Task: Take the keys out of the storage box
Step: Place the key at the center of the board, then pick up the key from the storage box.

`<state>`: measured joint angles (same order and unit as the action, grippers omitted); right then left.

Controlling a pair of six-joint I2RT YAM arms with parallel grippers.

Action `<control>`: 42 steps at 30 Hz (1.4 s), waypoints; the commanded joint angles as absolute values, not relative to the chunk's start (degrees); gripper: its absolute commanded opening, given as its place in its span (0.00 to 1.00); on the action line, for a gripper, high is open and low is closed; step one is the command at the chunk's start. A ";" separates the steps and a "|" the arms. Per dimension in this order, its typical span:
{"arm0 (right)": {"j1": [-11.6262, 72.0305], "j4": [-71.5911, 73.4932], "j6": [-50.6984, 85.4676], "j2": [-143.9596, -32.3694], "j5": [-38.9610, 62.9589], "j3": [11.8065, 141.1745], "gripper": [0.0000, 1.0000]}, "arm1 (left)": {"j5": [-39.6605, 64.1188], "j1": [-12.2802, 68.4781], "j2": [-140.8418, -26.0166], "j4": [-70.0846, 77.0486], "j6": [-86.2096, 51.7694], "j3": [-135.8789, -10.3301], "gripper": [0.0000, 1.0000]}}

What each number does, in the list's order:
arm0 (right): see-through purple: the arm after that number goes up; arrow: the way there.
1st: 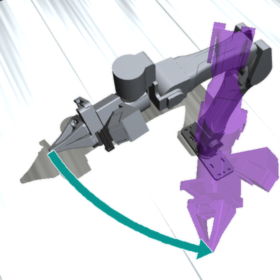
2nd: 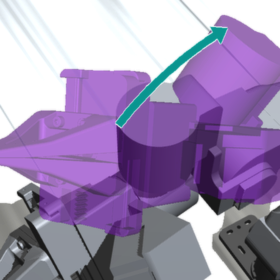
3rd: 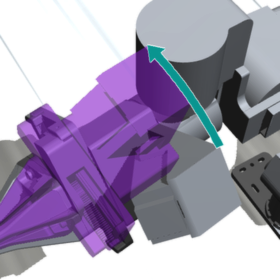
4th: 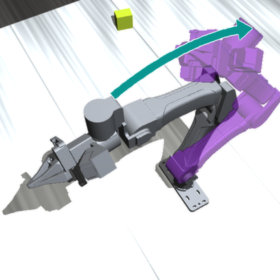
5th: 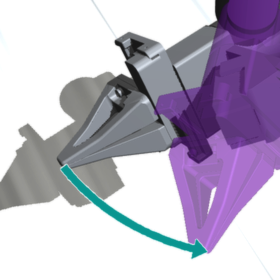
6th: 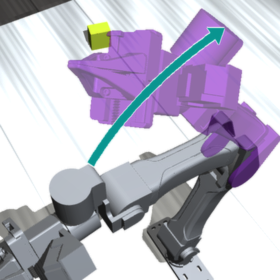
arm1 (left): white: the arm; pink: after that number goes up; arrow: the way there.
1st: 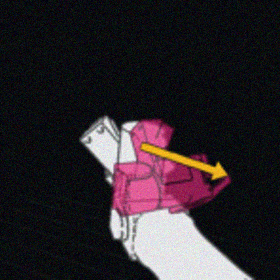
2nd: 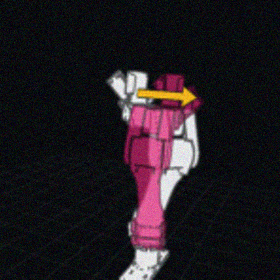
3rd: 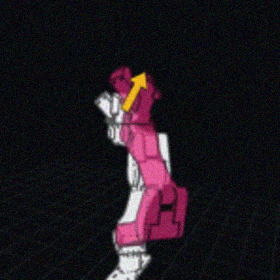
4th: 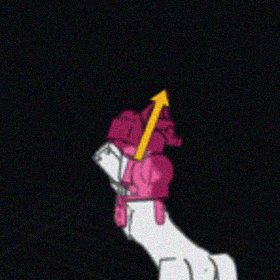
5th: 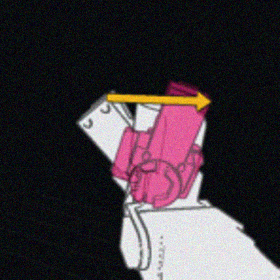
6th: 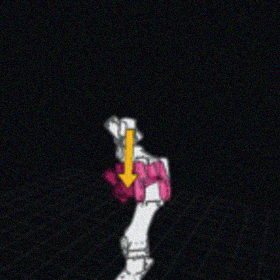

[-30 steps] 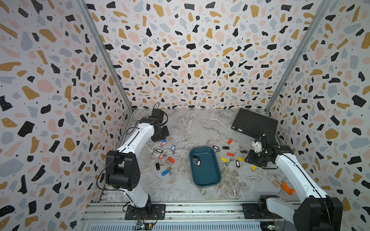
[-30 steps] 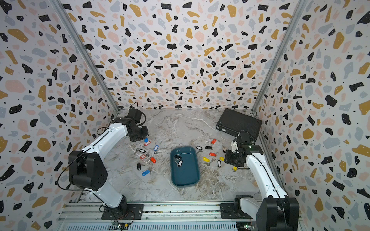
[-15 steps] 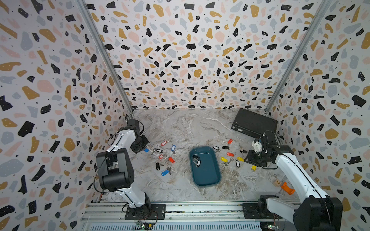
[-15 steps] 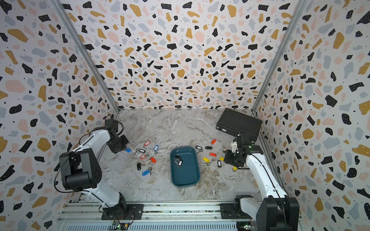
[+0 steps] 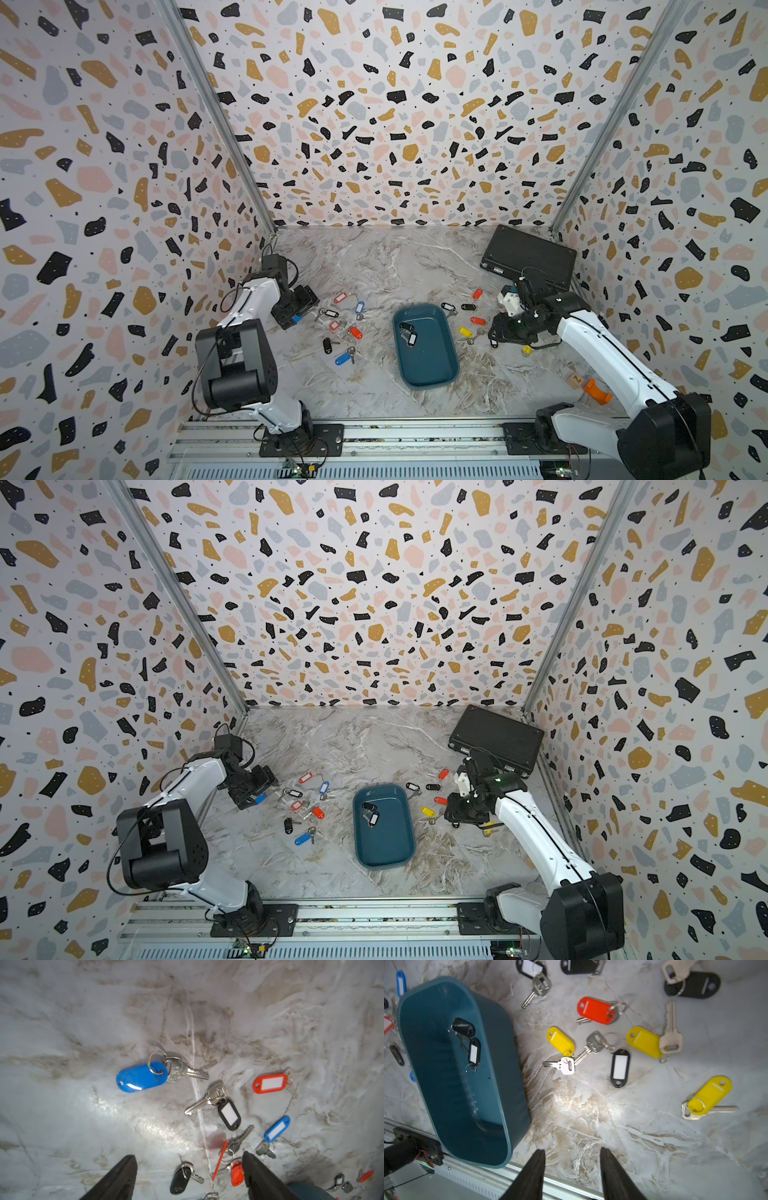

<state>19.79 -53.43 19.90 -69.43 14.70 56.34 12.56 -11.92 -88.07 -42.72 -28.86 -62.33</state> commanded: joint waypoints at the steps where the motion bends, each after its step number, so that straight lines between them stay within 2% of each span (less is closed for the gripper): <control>1: 27.05 -55.03 21.30 -72.29 10.89 61.99 0.51 | 18.48 -9.22 -79.46 -40.09 -27.53 -59.08 0.83; 7: 41.59 -54.08 21.37 -83.69 8.31 71.22 0.56 | 20.02 -0.06 -65.10 -37.33 -26.19 -52.25 0.83; 12: 49.09 -51.01 23.13 -92.82 6.76 75.40 0.55 | 23.07 1.47 -55.54 -36.08 -25.57 -48.48 0.83; 14: 51.12 -48.39 24.56 -96.03 7.34 75.85 0.52 | 23.26 1.83 -52.44 -35.28 -25.81 -47.36 0.83; 17: 52.27 -43.03 28.25 -99.15 7.45 74.96 0.45 | 23.33 2.45 -50.38 -34.76 -26.28 -46.49 0.83; 20: 52.34 -38.32 32.07 -100.98 8.00 73.88 0.43 | 23.18 2.80 -50.45 -35.04 -26.21 -46.59 0.83; 33: 52.42 -38.04 34.10 -108.50 7.99 79.13 0.48 | 23.98 3.25 -51.70 -34.97 -26.28 -46.58 0.83; 42: 52.82 -39.26 34.19 -111.63 7.56 81.54 0.45 | 23.91 3.60 -51.85 -34.88 -26.30 -46.43 0.83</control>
<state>52.51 -37.47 33.67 -111.28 8.19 79.55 23.33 3.20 -51.77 -36.91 -26.98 -47.11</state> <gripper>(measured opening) 0.460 0.834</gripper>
